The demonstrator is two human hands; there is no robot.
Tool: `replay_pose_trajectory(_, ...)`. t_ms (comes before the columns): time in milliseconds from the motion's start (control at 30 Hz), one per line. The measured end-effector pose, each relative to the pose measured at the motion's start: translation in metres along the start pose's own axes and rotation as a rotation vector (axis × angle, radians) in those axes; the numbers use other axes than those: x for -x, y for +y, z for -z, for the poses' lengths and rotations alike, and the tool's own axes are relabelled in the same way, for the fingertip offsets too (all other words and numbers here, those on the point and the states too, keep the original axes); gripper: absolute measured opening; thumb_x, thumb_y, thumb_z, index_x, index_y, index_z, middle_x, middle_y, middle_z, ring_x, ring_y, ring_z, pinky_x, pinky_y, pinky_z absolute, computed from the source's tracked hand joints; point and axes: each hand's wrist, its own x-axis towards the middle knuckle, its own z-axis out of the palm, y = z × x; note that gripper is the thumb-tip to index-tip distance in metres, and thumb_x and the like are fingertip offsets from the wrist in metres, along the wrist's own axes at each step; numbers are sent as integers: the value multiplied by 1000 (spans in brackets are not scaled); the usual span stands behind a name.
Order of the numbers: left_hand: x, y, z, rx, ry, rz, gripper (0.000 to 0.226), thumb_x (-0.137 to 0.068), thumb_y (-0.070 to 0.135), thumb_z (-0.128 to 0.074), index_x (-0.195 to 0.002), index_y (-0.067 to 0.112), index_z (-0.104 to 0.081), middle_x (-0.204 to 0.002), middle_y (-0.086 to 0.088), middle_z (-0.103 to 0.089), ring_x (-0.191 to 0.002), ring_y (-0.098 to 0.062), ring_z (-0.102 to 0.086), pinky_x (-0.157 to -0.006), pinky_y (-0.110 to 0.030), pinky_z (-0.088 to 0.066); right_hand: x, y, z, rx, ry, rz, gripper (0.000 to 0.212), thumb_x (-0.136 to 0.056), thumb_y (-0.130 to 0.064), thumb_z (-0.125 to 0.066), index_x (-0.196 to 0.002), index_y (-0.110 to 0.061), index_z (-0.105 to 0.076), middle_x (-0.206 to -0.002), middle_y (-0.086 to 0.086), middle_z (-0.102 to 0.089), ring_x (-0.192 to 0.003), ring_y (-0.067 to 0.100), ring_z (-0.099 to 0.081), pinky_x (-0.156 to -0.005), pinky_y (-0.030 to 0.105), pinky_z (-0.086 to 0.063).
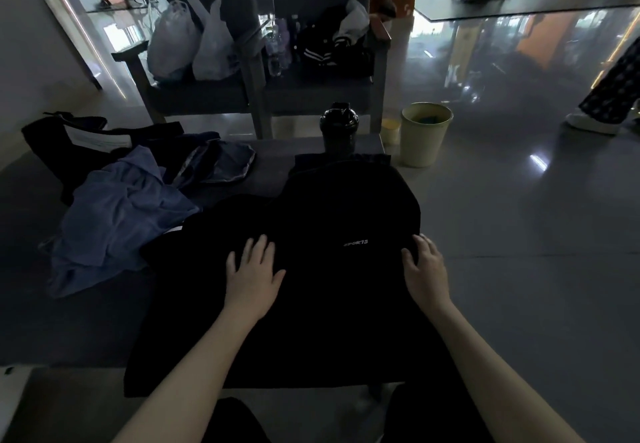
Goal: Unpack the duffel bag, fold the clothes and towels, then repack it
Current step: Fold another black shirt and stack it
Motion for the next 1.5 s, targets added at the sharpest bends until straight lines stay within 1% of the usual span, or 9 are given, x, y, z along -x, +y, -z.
replay_pose_trajectory(200,-65,100,43,84,150,-315,56,-100,40,-37,-150,23,-21,-159,9,-10,-147,-13,-5,-118,-40,-5,-55,11,18,-88,-46,-54,51,-97,-18,-47,-145,-7,-33,-149,11,-36,-138,26,-30,-113,42,-27)
replay_pose_trajectory(533,-155,148,48,85,-17,-286,54,-102,43,-26,-152,26,-15,-160,8,-8,-147,-15,2,-117,-45,2,-128,11,20,-545,-348,-154,62,-92,-1,-54,-147,-12,-28,-134,4,-45,-116,15,-50,-88,21,-43)
replay_pose_trajectory(700,-163,146,42,45,18,-284,53,-102,43,-27,-151,25,-20,-159,6,-13,-147,-17,-4,-117,-45,-2,-133,18,24,-318,-271,-123,11,-82,-7,-63,-89,-15,-63,-87,6,-66,-78,19,-62,-65,27,-47)
replay_pose_trajectory(833,-167,157,47,48,63,-238,54,-100,41,-34,-149,20,-24,-158,3,-18,-145,-20,-13,-115,-46,-10,-127,18,38,-202,-171,-5,26,-80,-10,-70,-63,-15,-51,-60,-2,-50,-57,11,-47,-51,21,-35)
replay_pose_trajectory(933,-168,174,55,41,146,-375,69,-91,23,-50,-151,20,-16,-159,2,-14,-145,-19,-12,-115,-40,-12,-119,11,45,-62,-89,173,21,-79,-7,-68,-71,-13,-49,-61,-2,-50,-57,14,-46,-51,20,-33)
replay_pose_trajectory(1033,-169,190,66,6,79,-495,65,-86,9,-52,-146,21,-29,-143,-2,-42,-136,-21,-27,-113,-38,-15,-111,7,50,5,-103,249,16,-82,-11,-64,-78,-17,-49,-61,-3,-55,-54,18,-50,-52,32,-39)
replay_pose_trajectory(1133,-167,192,72,12,178,-501,38,-85,0,-48,-116,19,-60,-111,1,-60,-115,-21,-44,-100,-34,-28,-105,5,58,4,-195,165,18,-82,-17,-66,-95,-22,-54,-78,-2,-63,-68,17,-62,-63,34,-50)
replay_pose_trajectory(1267,-156,182,71,151,335,-543,31,-78,-11,-46,-81,18,-56,-82,5,-51,-89,-16,-44,-87,-28,-33,-100,-4,67,-383,-497,-54,46,-86,-19,-66,-129,-24,-52,-113,2,-65,-95,17,-66,-82,28,-53)
replay_pose_trajectory(1500,-144,163,73,186,432,-510,35,-73,-15,-43,-74,20,-43,-71,5,-46,-77,-11,-36,-81,-26,-37,-87,-35,80,-413,-685,-30,19,-86,-6,-62,-99,-18,-68,-97,8,-70,-85,19,-67,-78,29,-52)
